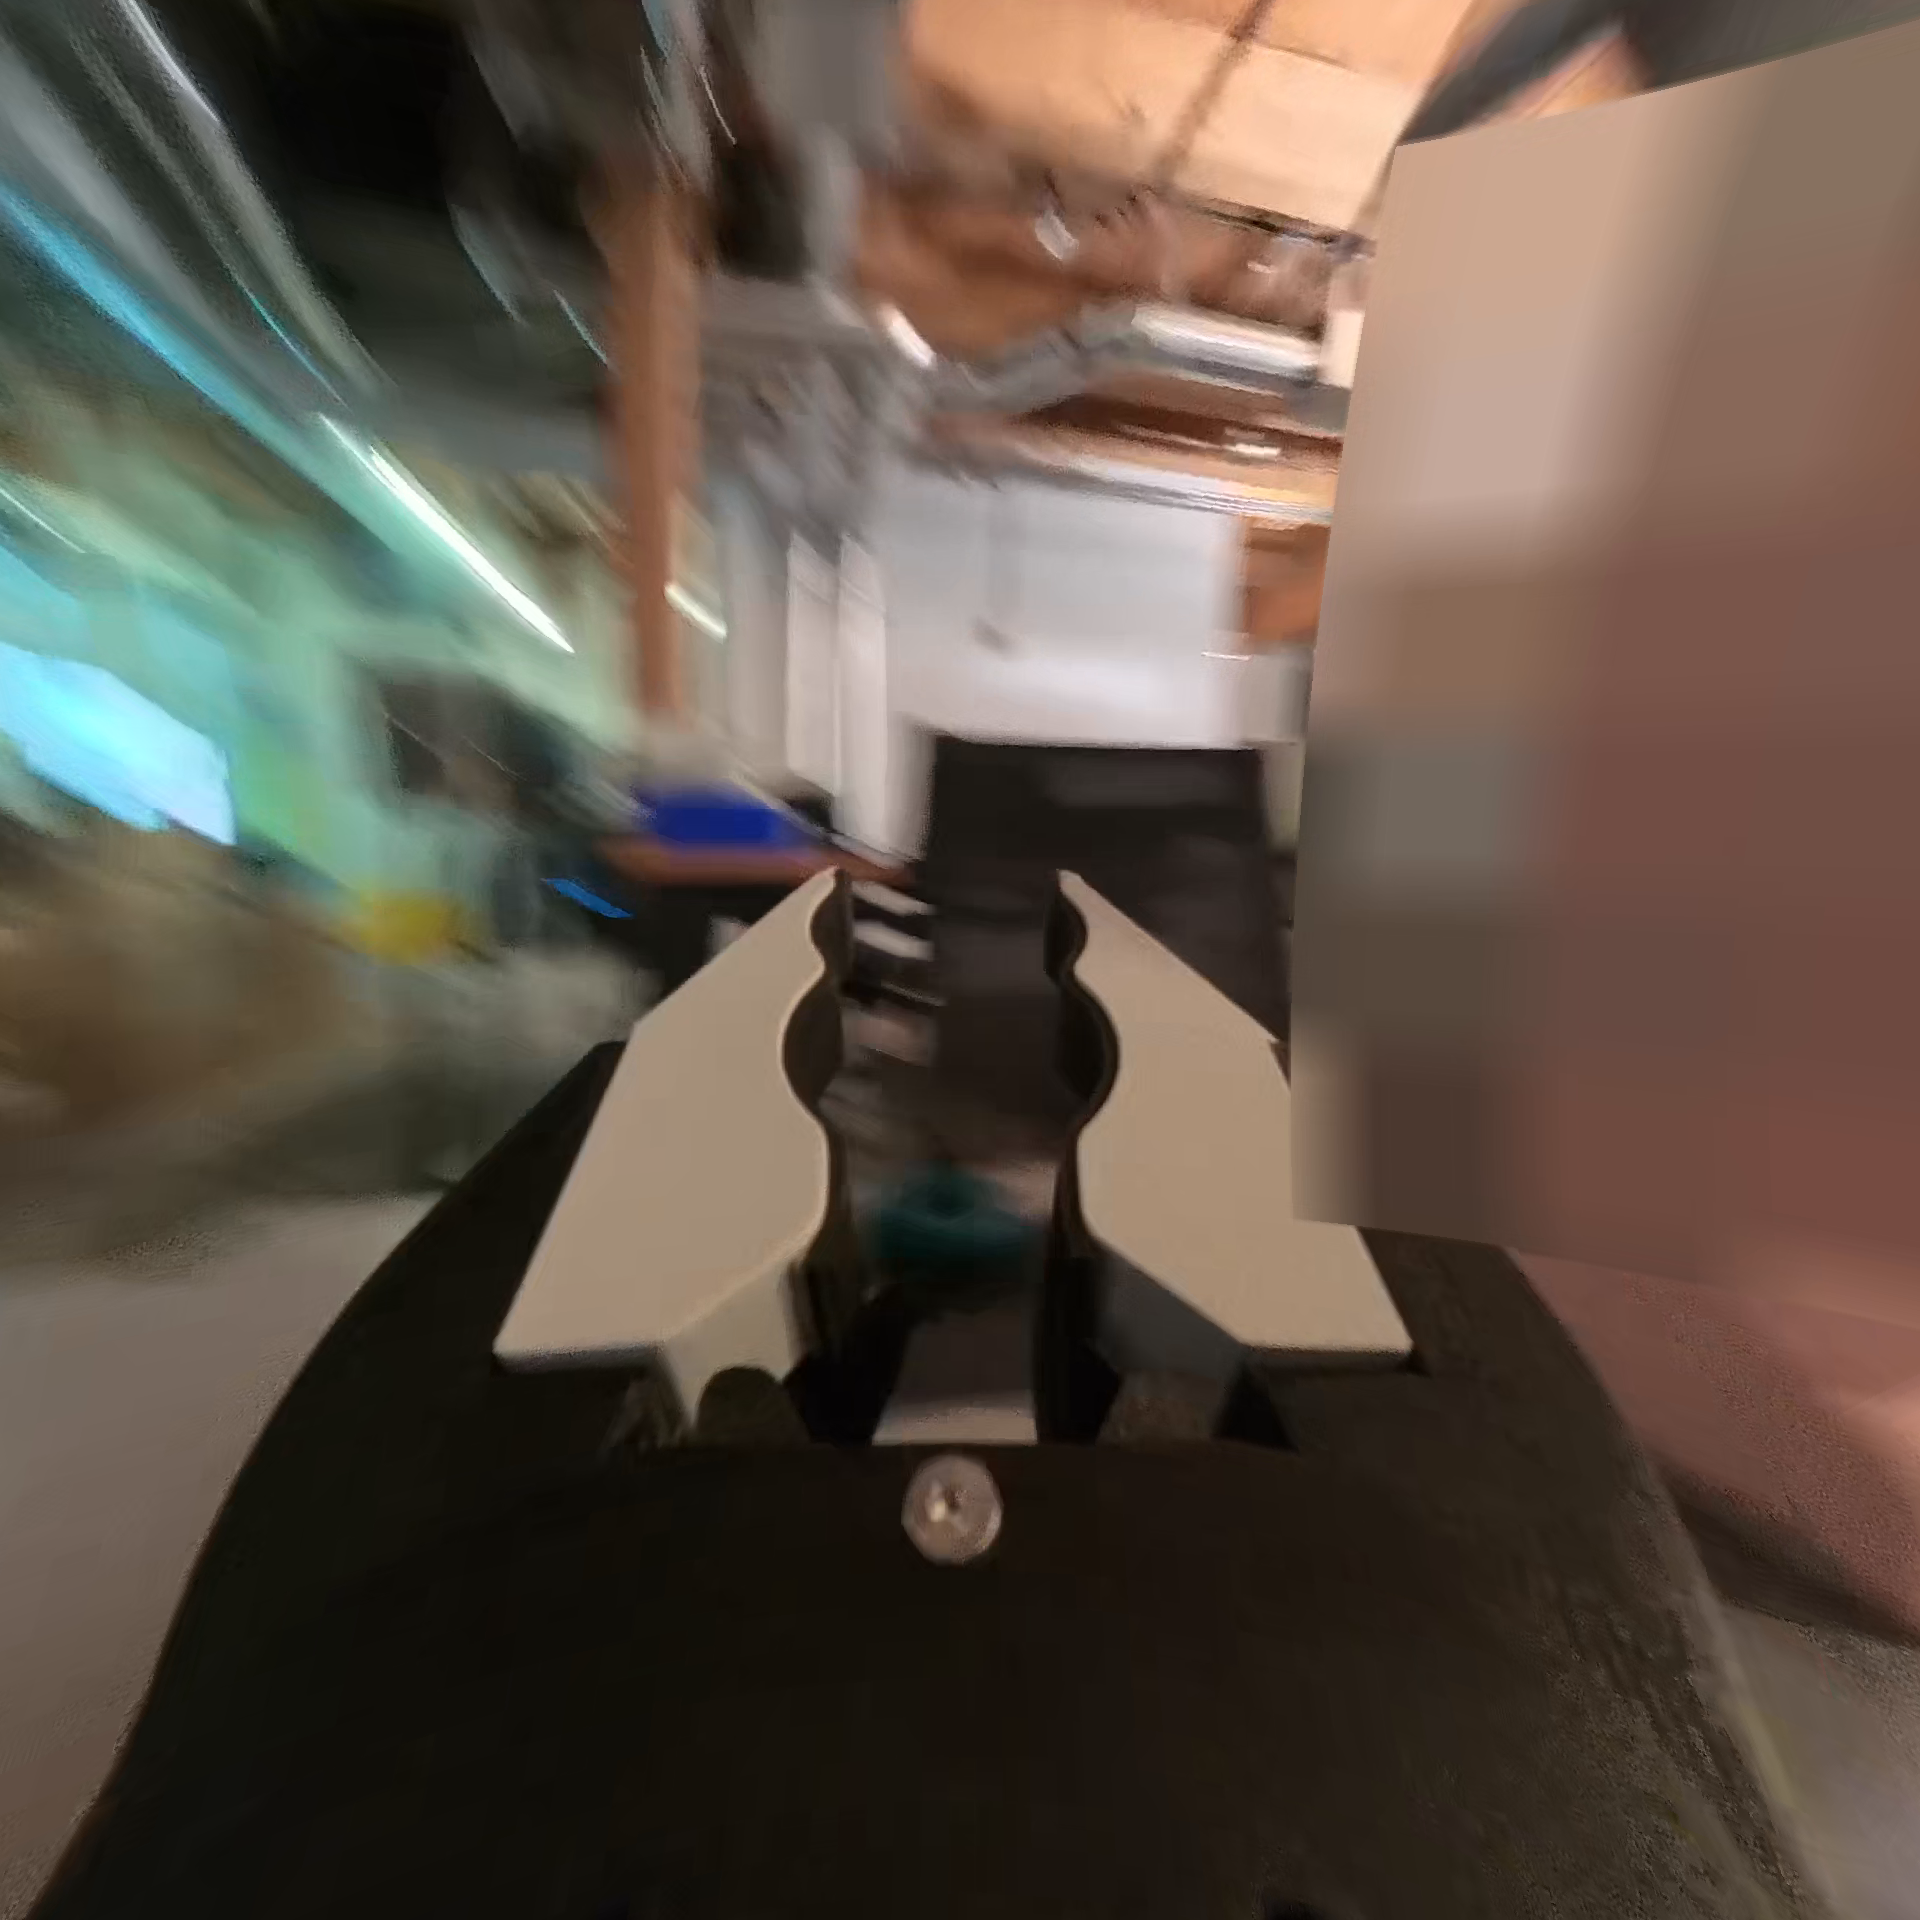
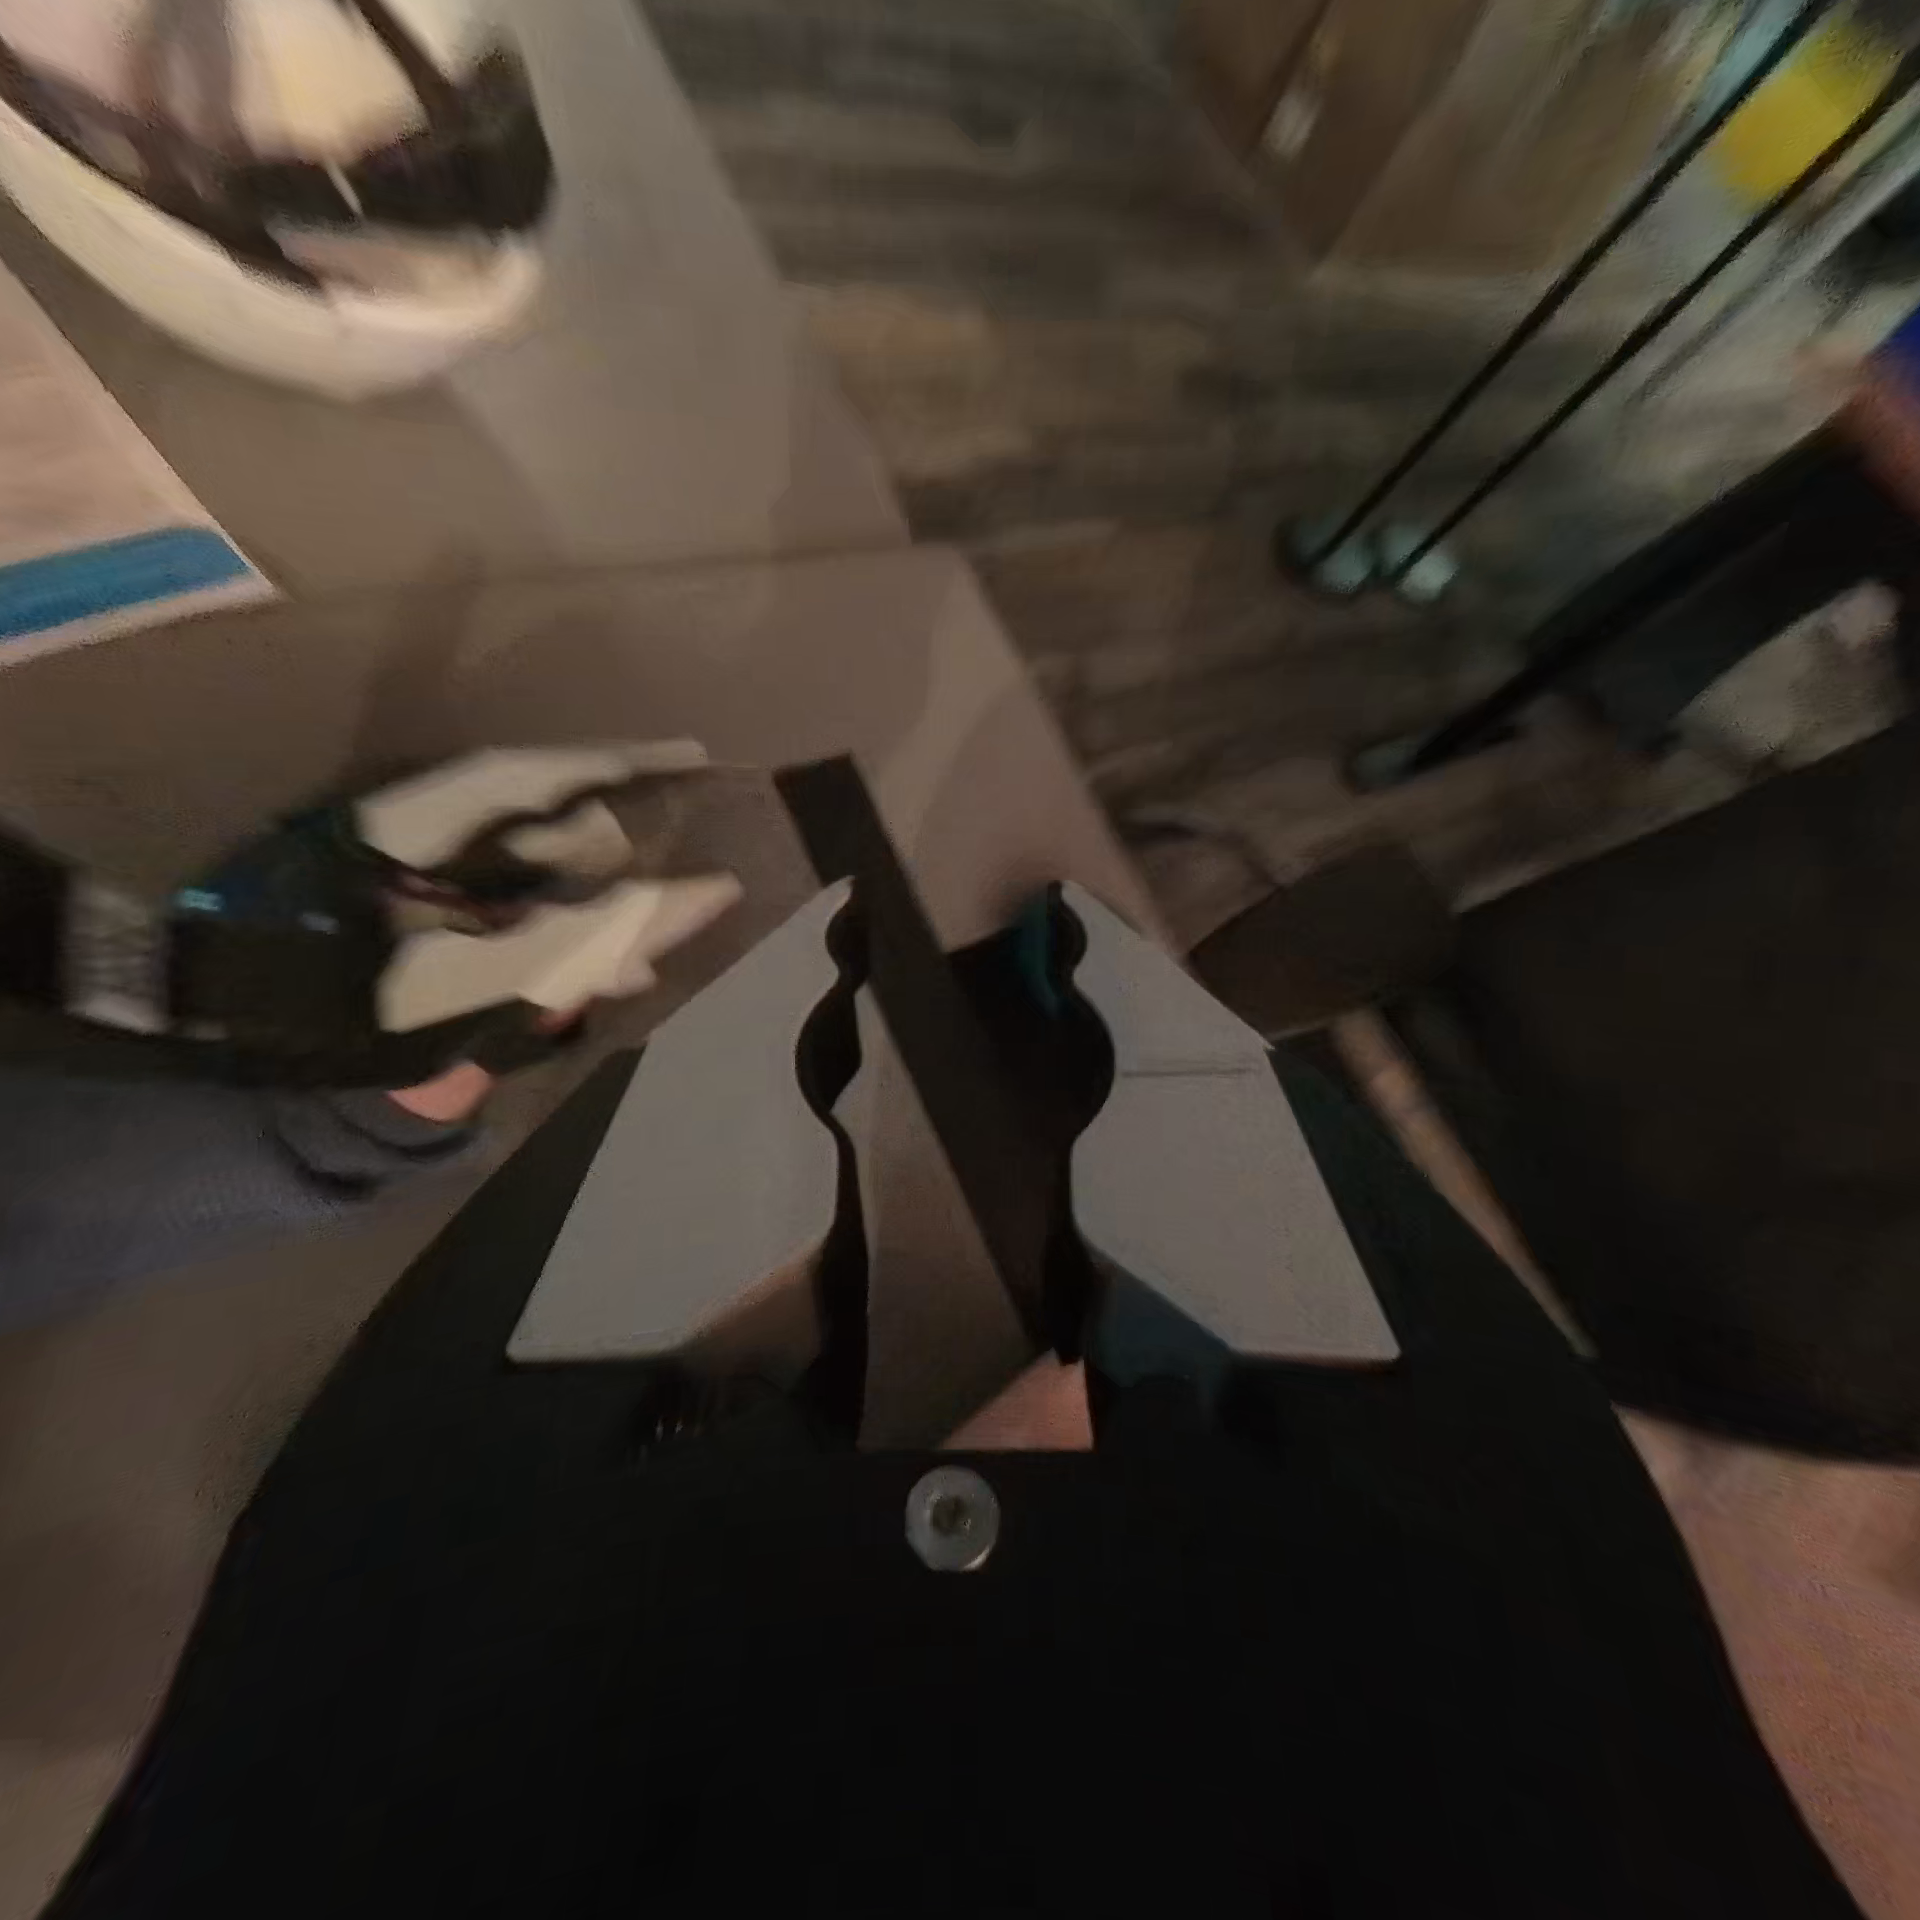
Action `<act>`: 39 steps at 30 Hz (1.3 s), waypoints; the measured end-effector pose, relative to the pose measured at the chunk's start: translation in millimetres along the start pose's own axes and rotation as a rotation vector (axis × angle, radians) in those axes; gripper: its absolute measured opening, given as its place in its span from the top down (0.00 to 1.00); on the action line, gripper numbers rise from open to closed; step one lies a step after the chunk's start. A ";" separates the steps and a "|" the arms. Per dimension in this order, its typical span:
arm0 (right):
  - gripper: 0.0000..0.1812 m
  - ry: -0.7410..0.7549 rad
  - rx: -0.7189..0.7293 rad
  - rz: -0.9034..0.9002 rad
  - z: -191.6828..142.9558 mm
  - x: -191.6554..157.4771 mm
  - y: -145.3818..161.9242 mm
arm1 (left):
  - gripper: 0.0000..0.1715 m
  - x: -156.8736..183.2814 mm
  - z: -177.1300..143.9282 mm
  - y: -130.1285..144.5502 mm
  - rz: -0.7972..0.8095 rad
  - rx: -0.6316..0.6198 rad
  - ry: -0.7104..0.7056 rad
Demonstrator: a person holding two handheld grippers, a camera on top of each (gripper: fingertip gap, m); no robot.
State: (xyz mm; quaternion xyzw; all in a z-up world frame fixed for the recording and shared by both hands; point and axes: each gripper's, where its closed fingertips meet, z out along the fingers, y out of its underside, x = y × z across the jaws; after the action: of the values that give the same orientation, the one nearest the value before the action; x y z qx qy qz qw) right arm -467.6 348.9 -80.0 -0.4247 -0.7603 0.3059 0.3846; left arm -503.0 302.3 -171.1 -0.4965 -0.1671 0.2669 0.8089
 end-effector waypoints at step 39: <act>0.87 -0.038 -0.655 -0.097 -182.2 103.8 25.4 | 0.76 -69.3 -3.9 4.2 -0.027 -0.025 -0.158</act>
State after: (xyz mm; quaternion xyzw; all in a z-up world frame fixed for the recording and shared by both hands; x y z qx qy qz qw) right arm -338.9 477.0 27.9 -0.4833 -0.8447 0.0342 0.2276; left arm -557.7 259.7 -177.0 -0.4815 -0.2402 0.2923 0.7906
